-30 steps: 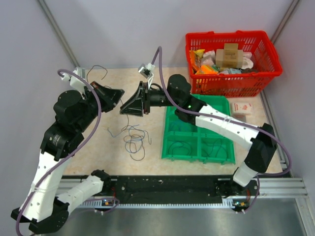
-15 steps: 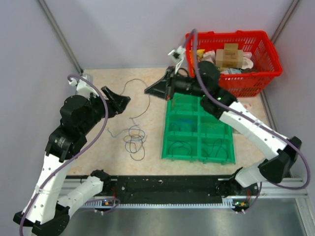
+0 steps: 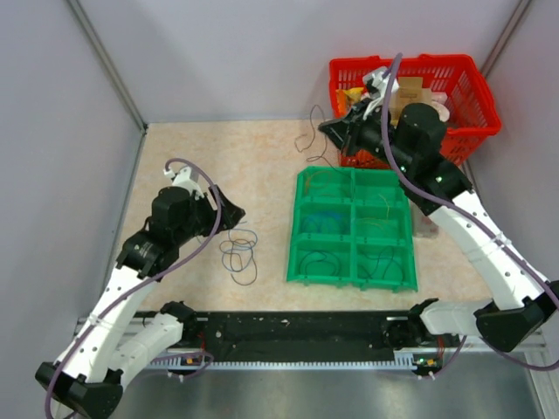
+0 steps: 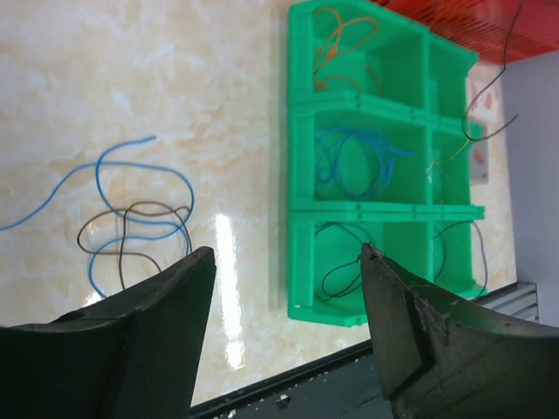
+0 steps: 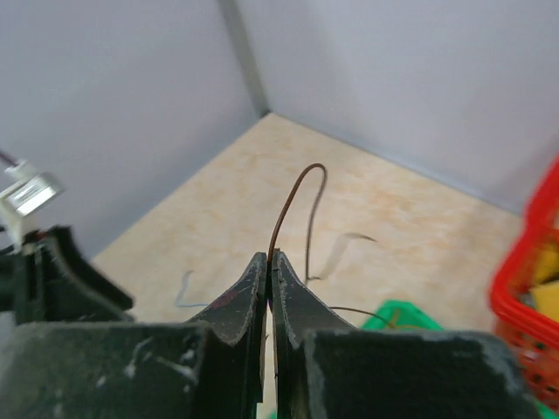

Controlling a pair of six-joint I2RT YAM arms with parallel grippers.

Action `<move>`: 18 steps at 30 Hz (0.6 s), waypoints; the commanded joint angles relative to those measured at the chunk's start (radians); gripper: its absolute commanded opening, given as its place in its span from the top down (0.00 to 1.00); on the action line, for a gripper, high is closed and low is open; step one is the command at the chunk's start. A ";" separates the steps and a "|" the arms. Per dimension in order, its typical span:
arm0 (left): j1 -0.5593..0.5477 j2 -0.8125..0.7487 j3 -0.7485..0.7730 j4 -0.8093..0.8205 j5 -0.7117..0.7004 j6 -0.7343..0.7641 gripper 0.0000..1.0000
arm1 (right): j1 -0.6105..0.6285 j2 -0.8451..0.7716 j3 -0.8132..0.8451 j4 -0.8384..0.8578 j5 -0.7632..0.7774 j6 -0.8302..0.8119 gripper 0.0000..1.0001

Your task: Untangle the cables

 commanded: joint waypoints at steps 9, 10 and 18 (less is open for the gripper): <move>0.004 0.019 -0.173 0.197 0.113 -0.068 0.29 | -0.224 -0.106 -0.234 0.273 0.349 -0.096 1.00; 0.004 0.016 -0.179 0.201 0.108 -0.065 0.29 | -0.224 -0.119 -0.277 0.321 0.364 -0.098 1.00; 0.005 0.009 -0.191 0.210 0.108 -0.062 0.29 | -0.225 -0.172 -0.493 0.491 0.483 -0.150 1.00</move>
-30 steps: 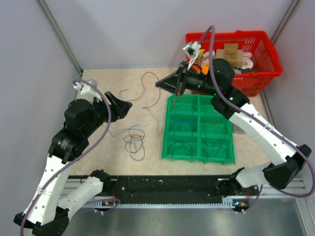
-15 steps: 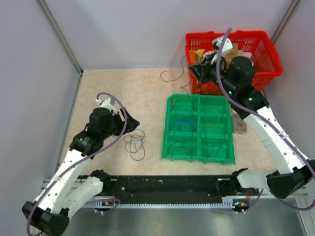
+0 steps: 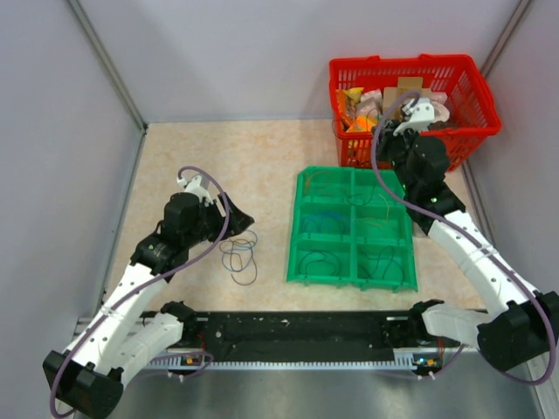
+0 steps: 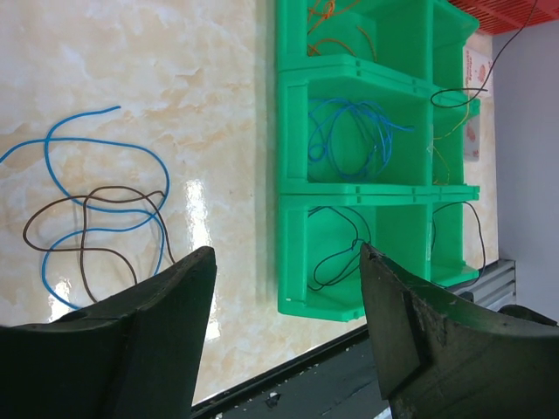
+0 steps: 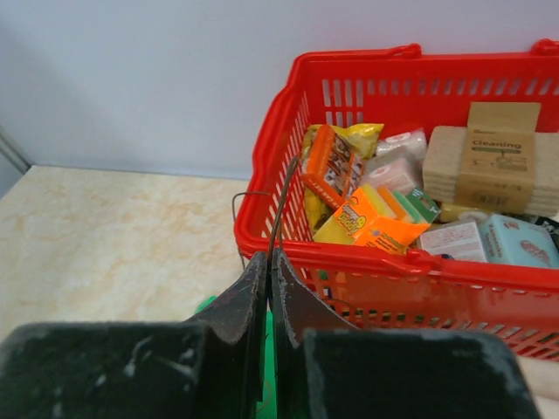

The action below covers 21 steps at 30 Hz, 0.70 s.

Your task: Untangle the cables

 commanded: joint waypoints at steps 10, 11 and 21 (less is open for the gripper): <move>0.005 -0.005 -0.010 0.071 0.023 -0.011 0.29 | -0.035 -0.118 -0.244 0.386 0.001 -0.042 1.00; 0.003 -0.007 -0.010 0.071 0.024 -0.011 0.29 | -0.037 -0.104 -0.224 0.382 -0.057 -0.036 1.00; 0.005 -0.034 -0.015 0.060 0.020 -0.019 0.29 | -0.030 0.061 0.069 0.348 -0.473 0.077 1.00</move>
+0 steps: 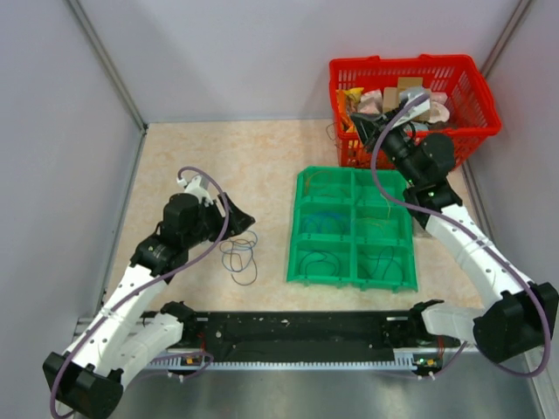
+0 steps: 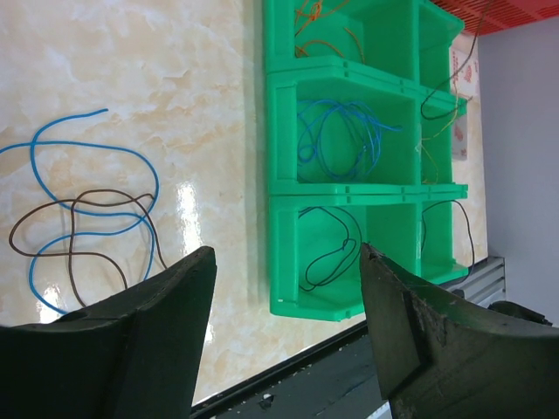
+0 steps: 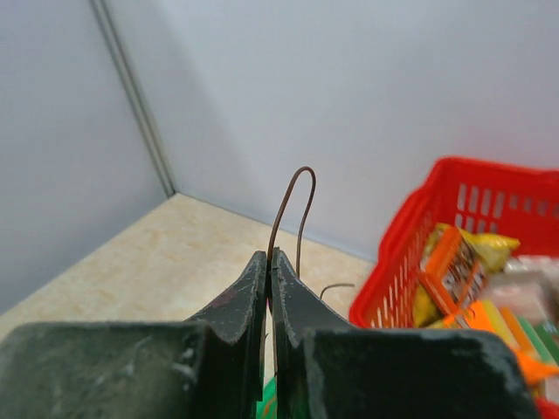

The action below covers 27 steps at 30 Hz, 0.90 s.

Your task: Untangle the cables

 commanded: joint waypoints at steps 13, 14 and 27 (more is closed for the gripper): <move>0.004 -0.054 -0.007 0.014 -0.004 0.002 0.29 | -0.076 0.051 0.092 -0.152 -0.223 -0.386 1.00; 0.004 -0.053 -0.005 0.017 -0.003 0.003 0.29 | -0.086 0.040 0.070 -0.149 -0.222 -0.412 1.00; 0.004 -0.034 0.005 0.021 0.011 0.012 0.29 | -0.201 -0.077 -0.017 -0.149 -0.153 -0.407 1.00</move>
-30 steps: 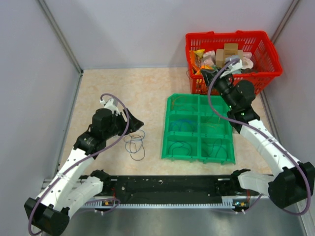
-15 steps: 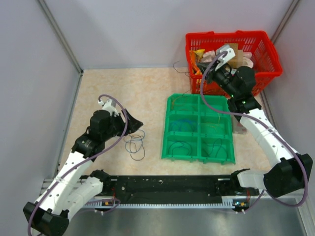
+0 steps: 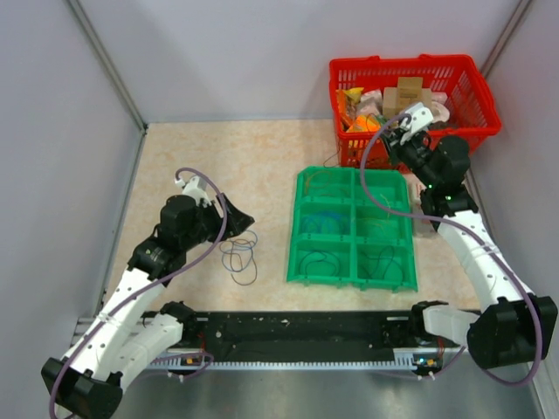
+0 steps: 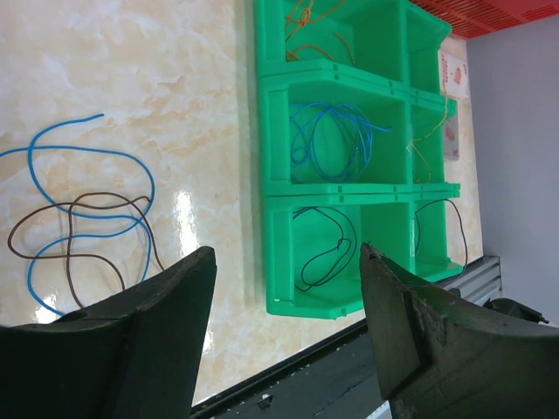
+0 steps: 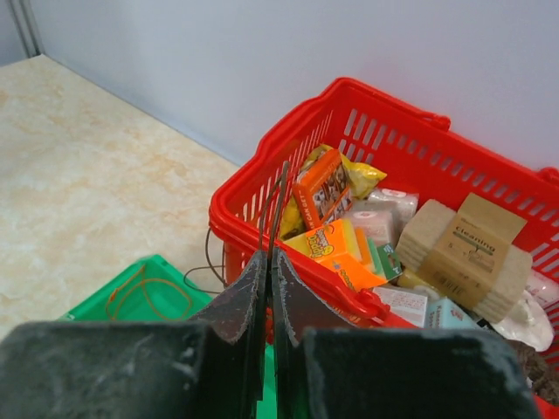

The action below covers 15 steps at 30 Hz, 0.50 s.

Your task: Untangle the cables

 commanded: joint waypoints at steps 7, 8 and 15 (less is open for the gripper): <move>0.003 -0.003 -0.002 0.030 0.002 0.008 0.29 | -0.009 -0.111 0.044 0.118 -0.192 0.111 1.00; 0.003 0.000 -0.004 0.037 0.007 0.006 0.29 | -0.008 -0.106 0.059 0.132 -0.218 0.143 1.00; 0.003 0.002 -0.005 0.047 0.021 -0.009 0.29 | 0.024 -0.089 0.144 0.158 -0.285 0.251 1.00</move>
